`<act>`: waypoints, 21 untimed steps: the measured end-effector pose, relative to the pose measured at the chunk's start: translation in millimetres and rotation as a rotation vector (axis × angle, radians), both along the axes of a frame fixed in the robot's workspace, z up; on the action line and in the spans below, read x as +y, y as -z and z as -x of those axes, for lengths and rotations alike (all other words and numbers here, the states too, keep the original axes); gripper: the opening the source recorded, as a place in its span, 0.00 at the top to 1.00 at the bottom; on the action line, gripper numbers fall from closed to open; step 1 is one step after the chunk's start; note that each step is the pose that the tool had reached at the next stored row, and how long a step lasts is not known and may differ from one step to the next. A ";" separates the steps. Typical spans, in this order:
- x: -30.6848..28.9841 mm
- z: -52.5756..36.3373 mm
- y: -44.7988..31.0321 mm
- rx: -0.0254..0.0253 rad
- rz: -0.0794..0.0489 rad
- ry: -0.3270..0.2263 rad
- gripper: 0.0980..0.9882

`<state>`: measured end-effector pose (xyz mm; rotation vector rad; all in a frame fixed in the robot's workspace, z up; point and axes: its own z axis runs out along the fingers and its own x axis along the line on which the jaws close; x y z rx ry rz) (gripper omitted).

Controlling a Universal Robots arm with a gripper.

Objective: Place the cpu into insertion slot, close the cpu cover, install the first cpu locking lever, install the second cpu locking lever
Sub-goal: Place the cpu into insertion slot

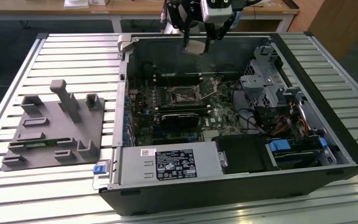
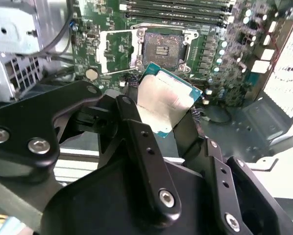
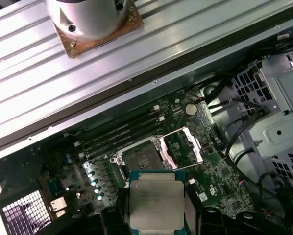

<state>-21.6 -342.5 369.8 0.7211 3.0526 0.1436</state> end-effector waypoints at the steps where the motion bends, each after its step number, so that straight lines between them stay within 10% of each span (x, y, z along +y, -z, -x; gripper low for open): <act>1: 0.0 0.0 0.1 0.0000 0.000 0.017 0.51; 21: 0.0 0.0 2.7 0.0000 0.000 0.348 0.51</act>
